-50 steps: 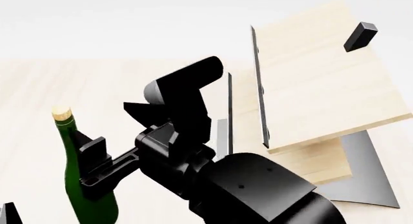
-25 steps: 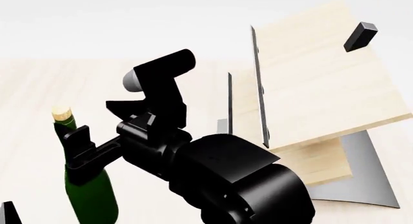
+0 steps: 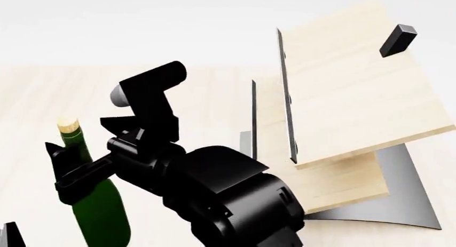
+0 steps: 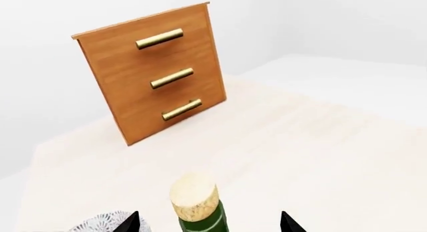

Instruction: Put the wine bottle on the wine rack.

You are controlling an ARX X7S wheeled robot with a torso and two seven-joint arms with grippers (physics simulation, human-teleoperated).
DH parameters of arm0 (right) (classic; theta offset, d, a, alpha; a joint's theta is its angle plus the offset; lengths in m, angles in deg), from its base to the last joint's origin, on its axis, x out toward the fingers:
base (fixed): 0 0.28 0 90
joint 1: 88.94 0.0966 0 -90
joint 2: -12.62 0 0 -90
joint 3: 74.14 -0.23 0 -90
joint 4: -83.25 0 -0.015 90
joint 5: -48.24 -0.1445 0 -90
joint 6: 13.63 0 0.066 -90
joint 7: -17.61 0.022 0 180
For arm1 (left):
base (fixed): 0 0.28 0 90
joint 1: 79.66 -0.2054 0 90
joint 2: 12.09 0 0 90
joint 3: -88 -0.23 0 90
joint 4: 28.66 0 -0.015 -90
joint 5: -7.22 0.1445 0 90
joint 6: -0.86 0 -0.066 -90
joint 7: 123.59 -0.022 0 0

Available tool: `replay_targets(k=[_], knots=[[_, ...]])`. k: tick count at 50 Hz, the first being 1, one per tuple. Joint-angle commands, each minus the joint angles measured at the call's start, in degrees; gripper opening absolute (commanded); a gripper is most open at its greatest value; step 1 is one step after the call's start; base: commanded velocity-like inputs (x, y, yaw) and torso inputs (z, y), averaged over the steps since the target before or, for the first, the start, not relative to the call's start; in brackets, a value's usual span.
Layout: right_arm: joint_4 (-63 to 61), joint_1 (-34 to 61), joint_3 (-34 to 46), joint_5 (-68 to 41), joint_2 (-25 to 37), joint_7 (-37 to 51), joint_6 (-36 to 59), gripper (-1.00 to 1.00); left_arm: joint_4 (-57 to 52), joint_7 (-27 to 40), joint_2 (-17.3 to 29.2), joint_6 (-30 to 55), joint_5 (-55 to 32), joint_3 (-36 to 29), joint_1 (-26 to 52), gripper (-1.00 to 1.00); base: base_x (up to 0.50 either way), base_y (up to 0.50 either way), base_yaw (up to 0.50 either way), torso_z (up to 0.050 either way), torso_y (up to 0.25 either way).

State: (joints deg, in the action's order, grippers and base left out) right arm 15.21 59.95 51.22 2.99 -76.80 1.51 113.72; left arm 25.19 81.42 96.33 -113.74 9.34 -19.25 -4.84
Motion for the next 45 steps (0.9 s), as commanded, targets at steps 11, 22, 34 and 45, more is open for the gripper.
replay_targets(k=[11,22,34,45], knots=[[12.9,5.61,16.67,-11.35,-0.43,3.74,-15.32,1.0,-0.07,0.41,0.32,-0.19,0.22,-0.55,-0.07,1.0,0.0,0.0,0.0,0.0,0.0],[19.44,9.58,29.13,-22.99,-0.48,5.24,-24.64,1.0,0.22,0.72,0.55,-0.48,0.1,-0.59,0.01,1.0,0.0,0.0,0.0,0.0,0.0],[14.35,9.47,29.79,-25.61,1.84,7.15,-24.74,-1.0,0.34,0.95,0.75,-0.44,0.2,-0.8,0.1,1.0,0.0,0.0,0.0,0.0,0.0],[5.18,11.35,28.43,-26.18,6.52,13.14,-24.35,-1.0,0.26,1.32,0.95,-0.42,0.25,-0.73,0.11,1.0,0.0,0.0,0.0,0.0,0.0]])
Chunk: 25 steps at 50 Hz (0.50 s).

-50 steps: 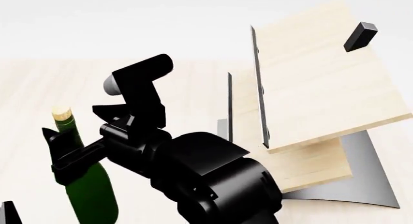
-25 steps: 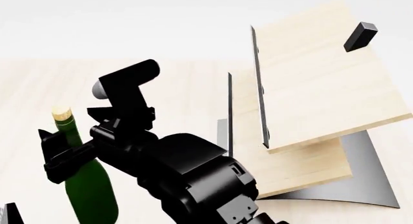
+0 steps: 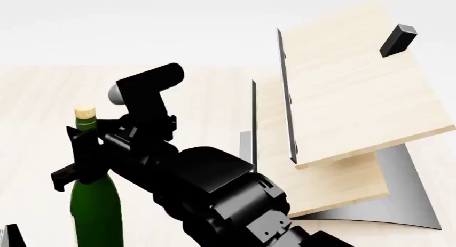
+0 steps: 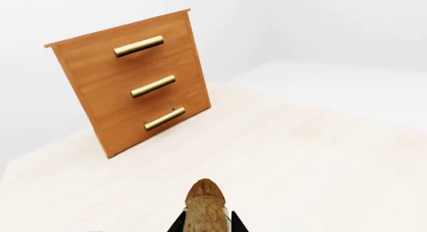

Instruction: Put the wine bottle on the wine rack.

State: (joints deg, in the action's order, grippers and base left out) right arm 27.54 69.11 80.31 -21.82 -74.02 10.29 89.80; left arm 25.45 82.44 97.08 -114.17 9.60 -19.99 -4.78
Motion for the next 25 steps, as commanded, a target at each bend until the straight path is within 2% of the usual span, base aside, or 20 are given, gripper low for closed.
replay_targets(k=[1,12,25], knots=[[-7.8,2.54,-0.91,-1.6,4.19,4.85,-0.18,-1.0,0.0,0.33,0.19,0.02,0.04,-0.03,0.06,1.0,0.0,0.0,0.0,0.0,0.0],[-23.24,7.56,-7.55,-9.77,13.42,13.37,4.35,-1.0,-0.48,0.61,0.37,0.48,0.3,0.01,0.15,1.0,0.0,0.0,0.0,0.0,0.0],[-19.91,10.9,-17.7,-24.93,18.87,18.58,7.1,-1.0,-0.36,0.72,0.4,0.62,0.91,-0.63,0.2,1.0,0.0,0.0,0.0,0.0,0.001]])
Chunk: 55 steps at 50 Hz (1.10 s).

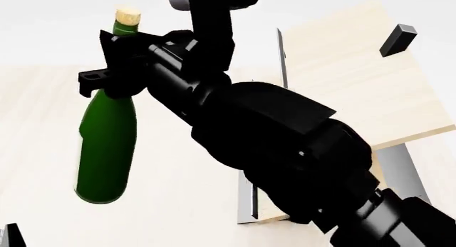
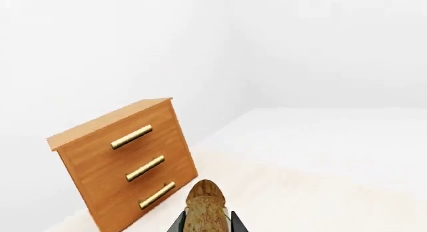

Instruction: Put the wine bottle on the wine rack.

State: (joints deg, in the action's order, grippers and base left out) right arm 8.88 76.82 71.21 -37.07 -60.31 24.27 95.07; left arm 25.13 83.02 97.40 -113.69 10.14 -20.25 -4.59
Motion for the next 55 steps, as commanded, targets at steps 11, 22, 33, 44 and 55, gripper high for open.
replay_targets(k=[11,22,33,44,55], knots=[[0.39,0.03,-18.36,-22.07,9.25,11.32,-1.69,-1.0,0.45,0.32,0.21,-0.19,0.52,-0.73,0.04,1.0,0.0,0.0,0.0,0.0,0.0],[-2.32,-1.39,-23.25,-26.58,15.26,15.07,-2.87,-1.0,0.08,0.69,0.32,-0.14,0.99,-0.82,-0.19,1.0,0.0,0.0,0.0,0.0,0.001],[-0.43,-2.12,-26.33,-28.68,19.52,15.55,-3.78,-1.0,-0.03,0.89,0.48,0.27,0.93,-0.86,0.09,1.0,0.0,0.0,0.0,0.0,0.001],[2.89,-4.27,-28.57,-29.72,23.25,14.01,-4.72,-1.0,0.45,0.98,0.52,0.32,1.2,-1.19,0.39,1.0,0.0,0.0,0.0,0.0,0.0],[4.32,-7.65,-30.95,-31.44,26.34,12.73,-5.75,-1.0,0.56,1.19,0.67,0.5,1.4,-1.29,0.58,1.0,0.0,0.0,0.0,0.0,0.001]])
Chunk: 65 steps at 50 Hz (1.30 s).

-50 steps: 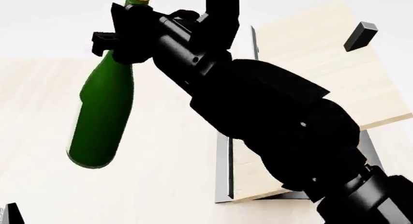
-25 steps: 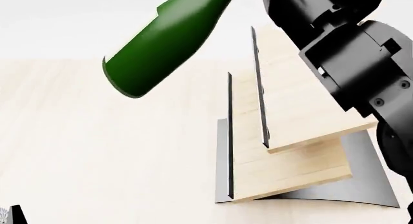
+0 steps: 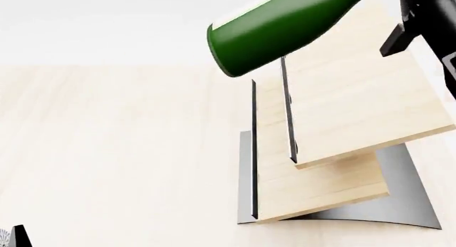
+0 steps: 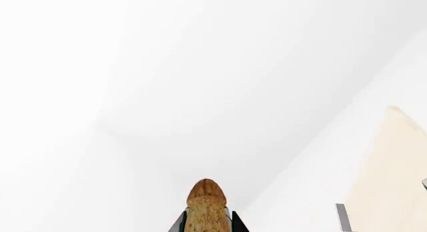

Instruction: Put the wine bottle on the wine rack.

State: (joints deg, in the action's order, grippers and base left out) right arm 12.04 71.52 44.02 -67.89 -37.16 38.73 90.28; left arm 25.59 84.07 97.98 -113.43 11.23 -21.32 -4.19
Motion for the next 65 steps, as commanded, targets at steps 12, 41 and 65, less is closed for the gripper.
replay_targets(k=[12,41,65], knots=[[2.08,-5.32,-5.92,-2.08,5.96,-2.87,-1.79,-1.0,-0.08,0.32,0.17,0.83,0.27,-0.39,0.45,1.0,0.0,0.0,0.0,0.0,0.001],[5.45,-10.43,-5.55,-1.19,6.58,-7.5,-1.63,-1.0,0.48,0.58,0.31,0.79,0.86,-1.65,0.6,1.0,0.0,0.0,0.0,0.0,0.001],[8.4,-12.59,-4.74,-0.43,5.84,-10.4,-1.09,-1.0,0.98,0.94,0.51,0.77,1.07,-2.26,0.86,1.0,0.0,0.0,0.0,0.001,0.001]])
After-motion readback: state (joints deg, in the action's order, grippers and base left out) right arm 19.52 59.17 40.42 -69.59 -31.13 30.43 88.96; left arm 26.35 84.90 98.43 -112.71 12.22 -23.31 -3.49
